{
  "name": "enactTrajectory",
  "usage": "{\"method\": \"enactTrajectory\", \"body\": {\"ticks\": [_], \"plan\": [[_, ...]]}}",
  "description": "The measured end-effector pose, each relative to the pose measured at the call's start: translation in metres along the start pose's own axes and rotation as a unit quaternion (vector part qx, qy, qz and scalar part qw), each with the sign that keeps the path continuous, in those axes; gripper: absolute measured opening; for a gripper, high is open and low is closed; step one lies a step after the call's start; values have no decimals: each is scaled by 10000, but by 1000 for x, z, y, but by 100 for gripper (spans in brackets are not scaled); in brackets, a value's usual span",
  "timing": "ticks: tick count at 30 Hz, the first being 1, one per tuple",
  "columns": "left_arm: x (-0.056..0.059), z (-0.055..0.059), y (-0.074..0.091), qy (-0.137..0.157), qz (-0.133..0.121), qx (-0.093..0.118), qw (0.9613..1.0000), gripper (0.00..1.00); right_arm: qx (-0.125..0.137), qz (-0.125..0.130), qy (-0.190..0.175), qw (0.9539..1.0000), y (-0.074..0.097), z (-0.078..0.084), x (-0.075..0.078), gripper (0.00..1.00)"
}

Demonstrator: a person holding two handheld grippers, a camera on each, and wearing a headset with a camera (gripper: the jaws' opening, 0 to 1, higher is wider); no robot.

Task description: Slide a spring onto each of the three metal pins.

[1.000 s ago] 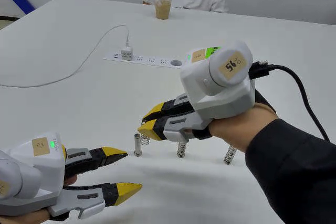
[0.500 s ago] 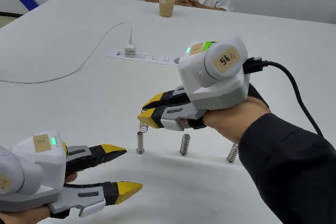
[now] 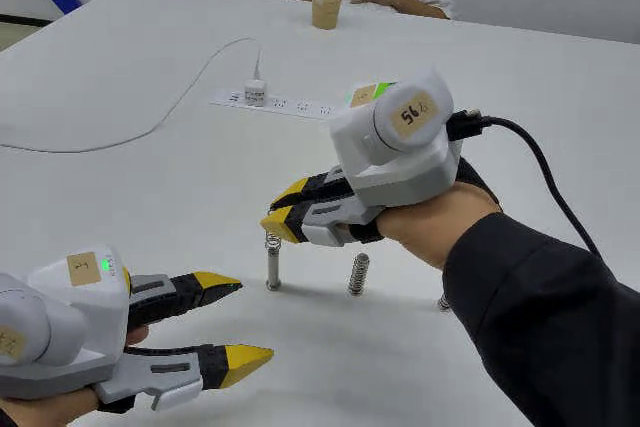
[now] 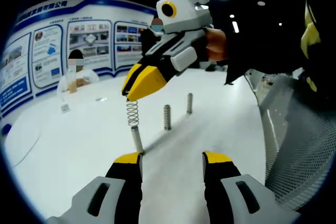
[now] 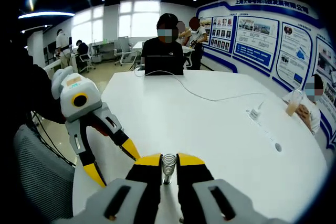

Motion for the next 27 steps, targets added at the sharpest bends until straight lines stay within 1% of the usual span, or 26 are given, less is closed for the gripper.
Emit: {"method": "enactTrajectory", "body": {"ticks": [11, 27], "plan": [[-1, 1, 1, 11, -14, -7, 10000, 47, -68, -4, -49, 10000, -4, 6, 2, 12], [-1, 2, 1, 21, -5, -32, 10000, 47, -181, -3, -119, 9998, -8, 18, 1, 12]]}}
Point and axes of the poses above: the centre of the closed fingertips' face, and the gripper's own axes: y roughly backward along the fingers, x roughly to its right, z roughly out of its underside, the point moved 8 cm from there along y, roughly backward along the fingers, and after that the axes turned 13 degrees about x, right-handed, at the moved point
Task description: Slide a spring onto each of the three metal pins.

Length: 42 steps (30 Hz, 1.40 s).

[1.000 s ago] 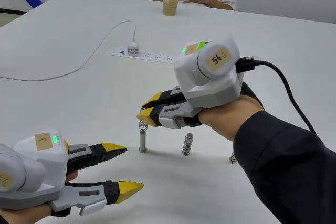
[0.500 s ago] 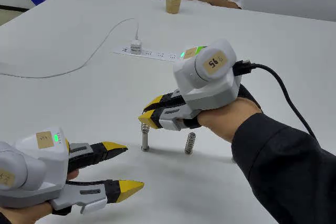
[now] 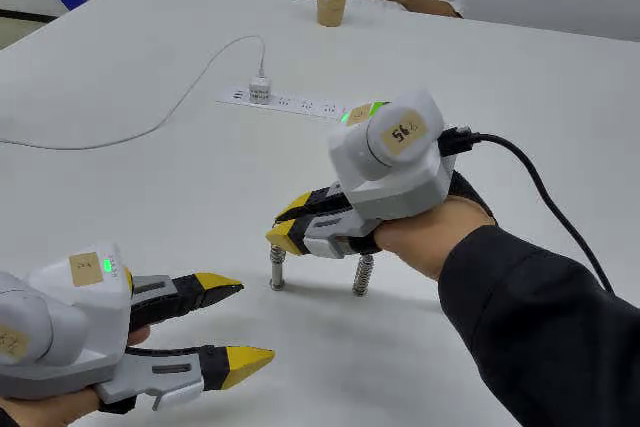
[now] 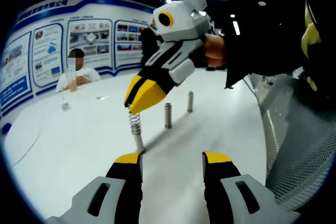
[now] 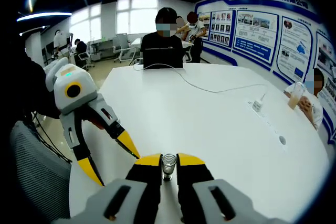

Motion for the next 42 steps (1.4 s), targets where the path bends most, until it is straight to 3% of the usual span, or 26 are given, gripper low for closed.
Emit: {"method": "enactTrajectory", "body": {"ticks": [42], "plan": [[-2, 7, 2, 65, -40, -50, 10000, 46, -383, -55, -22, 9992, -17, 32, -3, 12]]}}
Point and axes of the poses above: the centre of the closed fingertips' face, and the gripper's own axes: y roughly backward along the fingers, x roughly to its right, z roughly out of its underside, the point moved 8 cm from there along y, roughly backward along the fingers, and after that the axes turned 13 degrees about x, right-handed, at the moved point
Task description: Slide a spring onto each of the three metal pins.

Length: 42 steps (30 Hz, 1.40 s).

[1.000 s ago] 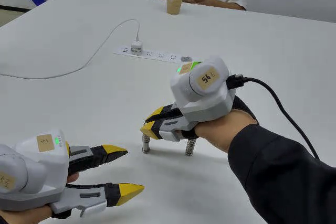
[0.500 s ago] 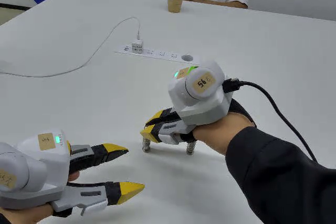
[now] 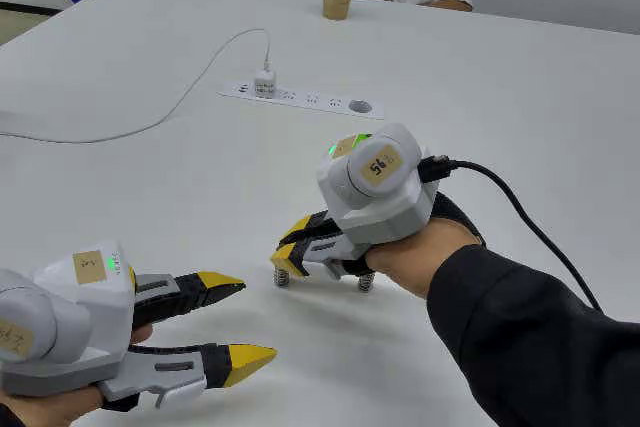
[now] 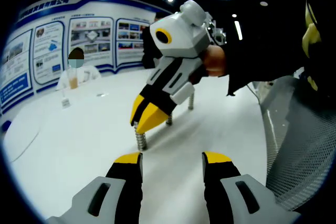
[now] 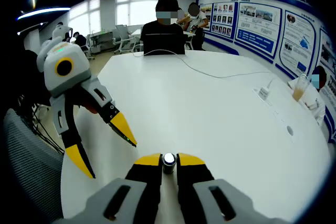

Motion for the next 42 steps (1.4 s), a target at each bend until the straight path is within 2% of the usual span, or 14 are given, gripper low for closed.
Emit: {"method": "enactTrajectory", "body": {"ticks": [19, 42], "plan": [[2, -2, -1, -3, -5, 6, 10000, 47, -45, 10, -61, 10000, 1, 4, 0, 13], [1, -8, -3, -69, 42, 30, 10000, 47, -9, 155, -62, 9999, 18, 6, -1, 16]]}}
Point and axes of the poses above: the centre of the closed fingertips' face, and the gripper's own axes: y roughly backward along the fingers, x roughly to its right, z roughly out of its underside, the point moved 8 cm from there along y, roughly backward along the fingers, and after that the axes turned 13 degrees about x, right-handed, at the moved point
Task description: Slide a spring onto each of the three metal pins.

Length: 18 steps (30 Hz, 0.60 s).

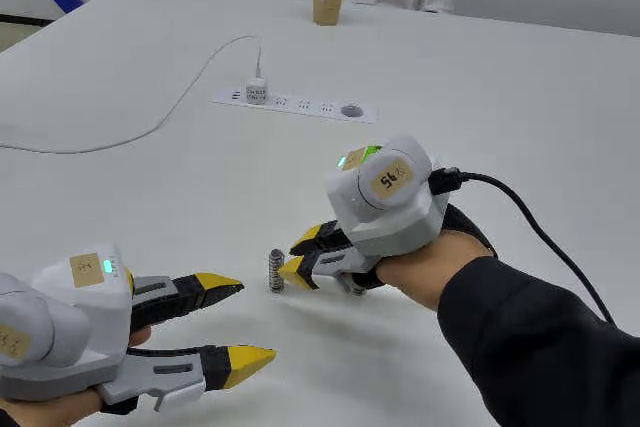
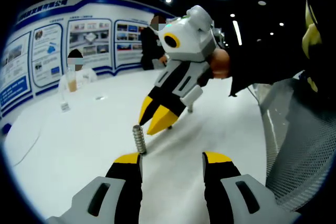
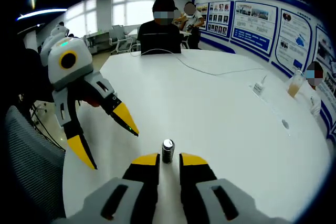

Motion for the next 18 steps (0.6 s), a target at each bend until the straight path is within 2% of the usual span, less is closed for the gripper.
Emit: {"method": "enactTrajectory", "body": {"ticks": [18], "plan": [[0, -2, -1, -17, 25, 11, 10000, 47, 49, 96, -10, 9999, 18, 5, -7, 17]]}}
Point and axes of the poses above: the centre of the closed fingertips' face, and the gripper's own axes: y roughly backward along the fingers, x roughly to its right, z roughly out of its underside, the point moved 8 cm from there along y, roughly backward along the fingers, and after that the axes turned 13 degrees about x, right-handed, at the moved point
